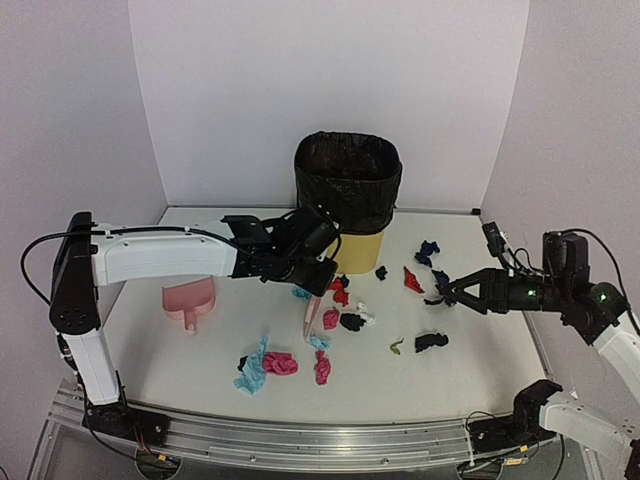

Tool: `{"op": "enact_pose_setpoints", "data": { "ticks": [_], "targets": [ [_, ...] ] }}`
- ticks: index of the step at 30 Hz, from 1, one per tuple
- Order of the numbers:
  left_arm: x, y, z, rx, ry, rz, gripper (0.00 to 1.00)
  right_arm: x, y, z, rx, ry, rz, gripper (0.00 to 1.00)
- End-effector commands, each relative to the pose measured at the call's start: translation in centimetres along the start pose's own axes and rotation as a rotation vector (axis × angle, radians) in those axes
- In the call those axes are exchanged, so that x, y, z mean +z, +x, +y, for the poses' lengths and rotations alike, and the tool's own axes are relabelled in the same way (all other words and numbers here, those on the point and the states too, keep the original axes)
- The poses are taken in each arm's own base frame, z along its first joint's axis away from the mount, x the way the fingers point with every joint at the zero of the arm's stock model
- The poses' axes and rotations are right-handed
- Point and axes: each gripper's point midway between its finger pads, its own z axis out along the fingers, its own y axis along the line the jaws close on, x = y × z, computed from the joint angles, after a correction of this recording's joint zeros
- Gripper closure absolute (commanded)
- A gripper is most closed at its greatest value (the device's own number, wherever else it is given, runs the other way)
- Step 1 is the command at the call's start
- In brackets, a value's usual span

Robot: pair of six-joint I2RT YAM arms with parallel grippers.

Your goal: Sweep away the paper scraps from the table

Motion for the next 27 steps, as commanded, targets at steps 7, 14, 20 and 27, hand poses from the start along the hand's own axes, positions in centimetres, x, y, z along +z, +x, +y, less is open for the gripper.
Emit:
{"op": "enact_pose_setpoints", "data": {
  "ticks": [7, 14, 20, 27],
  "targets": [
    [-6.6, 0.0, 6.4, -0.117, -0.237, 0.029, 1.00, 0.1, 0.4, -0.1, -0.006, -0.008, 0.009, 0.05],
    [-11.4, 2.6, 9.9, -0.187, -0.330, 0.105, 1.00, 0.4, 0.6, -0.2, 0.015, -0.019, 0.032, 0.05],
    [-13.0, 7.7, 11.2, -0.228, -0.360, 0.254, 1.00, 0.9, 0.9, -0.9, 0.036, -0.003, 0.051, 0.05],
    [-13.6, 11.6, 11.1, -0.263, -0.314, 0.358, 1.00, 1.2, 1.0, -0.9, 0.050, -0.013, 0.069, 0.05]
  ]
}}
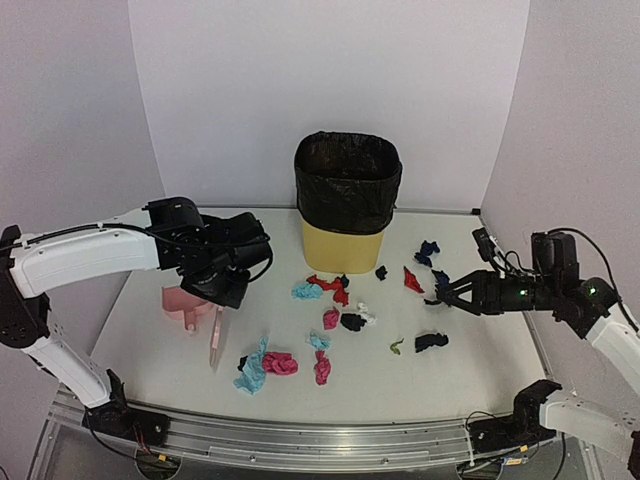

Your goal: Sweep away the paper scraps from the table

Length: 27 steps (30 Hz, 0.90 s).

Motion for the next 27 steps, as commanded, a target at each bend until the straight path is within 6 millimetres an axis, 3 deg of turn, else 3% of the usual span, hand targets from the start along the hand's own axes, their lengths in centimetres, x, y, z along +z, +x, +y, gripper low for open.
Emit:
{"op": "enact_pose_setpoints", "data": {
  "ticks": [1, 11, 16, 21, 27],
  "targets": [
    [-0.7, 2.5, 0.9, -0.052, 0.041, 0.086, 1.00, 0.0, 0.0, 0.3, -0.004, -0.022, 0.005, 0.05],
    [2.4, 5.3, -2.4, -0.049, 0.127, 0.154, 1.00, -0.3, 0.1, 0.4, -0.015, -0.023, -0.006, 0.05],
    [2.2, 4.2, -4.4, -0.091, 0.121, 0.087, 1.00, -0.6, 0.1, 0.7, -0.028, -0.029, -0.018, 0.05],
    [2.1, 3.9, -7.7, -0.082, 0.079, 0.024, 1.00, -0.8, 0.0, 0.9, -0.038, -0.027, -0.032, 0.05],
    [1.6, 2.7, -9.9, -0.141, -0.007, -0.036, 1.00, -0.9, 0.1, 1.0, -0.039, -0.031, -0.032, 0.05]
  ]
}}
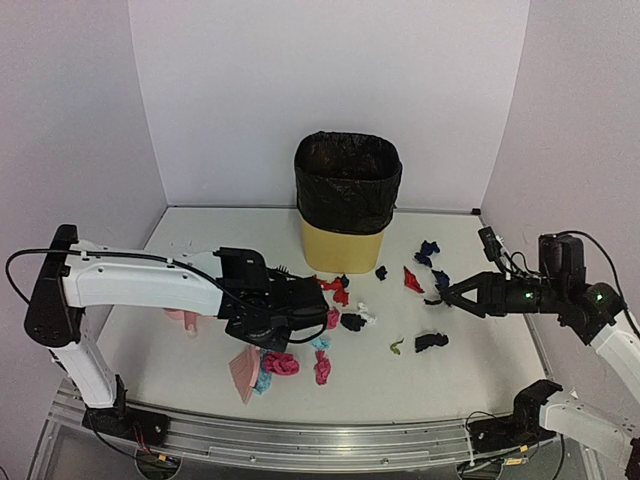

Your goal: Sweep away the paper scraps from the table

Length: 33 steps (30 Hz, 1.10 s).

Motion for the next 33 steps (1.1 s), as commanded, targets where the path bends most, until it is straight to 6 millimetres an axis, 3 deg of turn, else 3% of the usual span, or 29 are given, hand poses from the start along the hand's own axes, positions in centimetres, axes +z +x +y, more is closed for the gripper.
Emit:
{"op": "enact_pose_setpoints", "data": {
  "ticks": [1, 7, 17, 23, 29, 33],
  "targets": [
    [-1.2, -2.8, -2.0, -0.158, 0.001, -0.104, 1.00, -0.1, 0.0, 0.3, -0.011, -0.014, -0.004, 0.05],
    [-1.3, -5.8, -5.4, -0.235, 0.092, -0.213, 1.00, -0.4, -0.1, 0.4, -0.021, -0.012, -0.019, 0.05],
    [-2.8, -10.0, -10.8, -0.187, 0.250, -0.323, 1.00, -0.5, -0.2, 0.2, -0.024, 0.001, -0.026, 0.05],
    [-3.4, -10.6, -9.8, -0.172, 0.181, -0.331, 1.00, -0.5, -0.2, 0.1, -0.025, 0.009, -0.029, 0.05],
    [-5.4, -10.4, -5.9, -0.156, 0.102, -0.345, 1.00, -0.3, -0.2, -0.1, -0.020, 0.014, -0.021, 0.05],
    [-7.0, -10.4, -5.0, -0.030, 0.149, -0.378, 1.00, -0.2, -0.2, -0.2, -0.020, 0.014, -0.014, 0.05]
  ]
}}
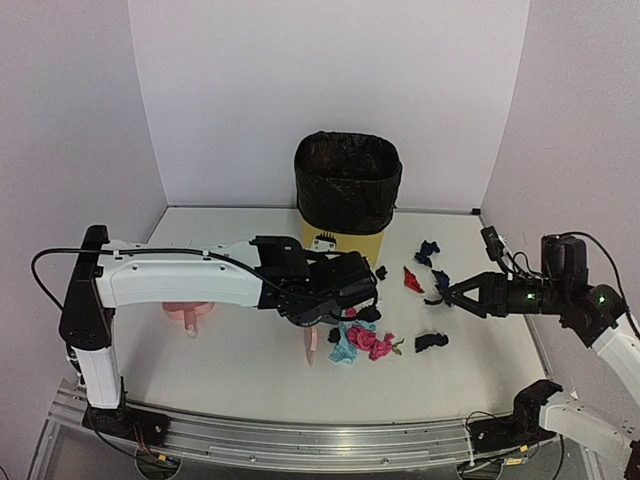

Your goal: Sweep away the paper scraps from the table

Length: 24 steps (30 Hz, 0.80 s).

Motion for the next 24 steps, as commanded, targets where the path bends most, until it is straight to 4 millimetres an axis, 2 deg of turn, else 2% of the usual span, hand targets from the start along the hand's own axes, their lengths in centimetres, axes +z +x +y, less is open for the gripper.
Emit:
{"op": "enact_pose_setpoints", "data": {
  "ticks": [1, 6, 10, 12, 15, 18, 20, 23, 24],
  "targets": [
    [-4.6, -3.4, 2.3, 0.095, 0.072, -0.096, 1.00, 0.1, -0.1, -0.2, -0.012, 0.005, 0.002, 0.05],
    [-7.1, -5.2, 3.7, 0.142, 0.153, -0.208, 1.00, 0.1, -0.2, -0.2, -0.025, 0.003, 0.003, 0.05],
    [-8.2, -6.8, 5.8, 0.109, 0.133, -0.306, 1.00, 0.1, -0.2, -0.1, -0.033, 0.001, 0.004, 0.05],
    [-7.3, -7.4, 6.0, 0.147, 0.121, -0.334, 1.00, 0.2, -0.2, -0.2, -0.035, 0.003, 0.004, 0.05],
    [-4.7, -8.4, 6.6, 0.253, 0.066, -0.368, 1.00, 0.2, -0.3, -0.2, -0.039, 0.005, 0.003, 0.05],
    [-1.0, -10.8, 8.4, 0.265, 0.066, -0.369, 1.00, 0.2, -0.3, -0.2, -0.040, 0.007, 0.004, 0.05],
    [0.2, -12.2, 8.8, 0.351, 0.055, -0.445, 1.00, 0.2, -0.3, -0.3, -0.042, 0.011, 0.003, 0.05],
    [0.9, -12.8, 7.5, 0.563, 0.046, -0.578, 1.00, 0.3, -0.3, -0.5, -0.041, 0.018, 0.005, 0.05],
    [1.5, -12.4, 7.0, 0.646, 0.053, -0.586, 1.00, 0.3, -0.3, -0.4, -0.043, 0.015, 0.006, 0.05]
  ]
}}
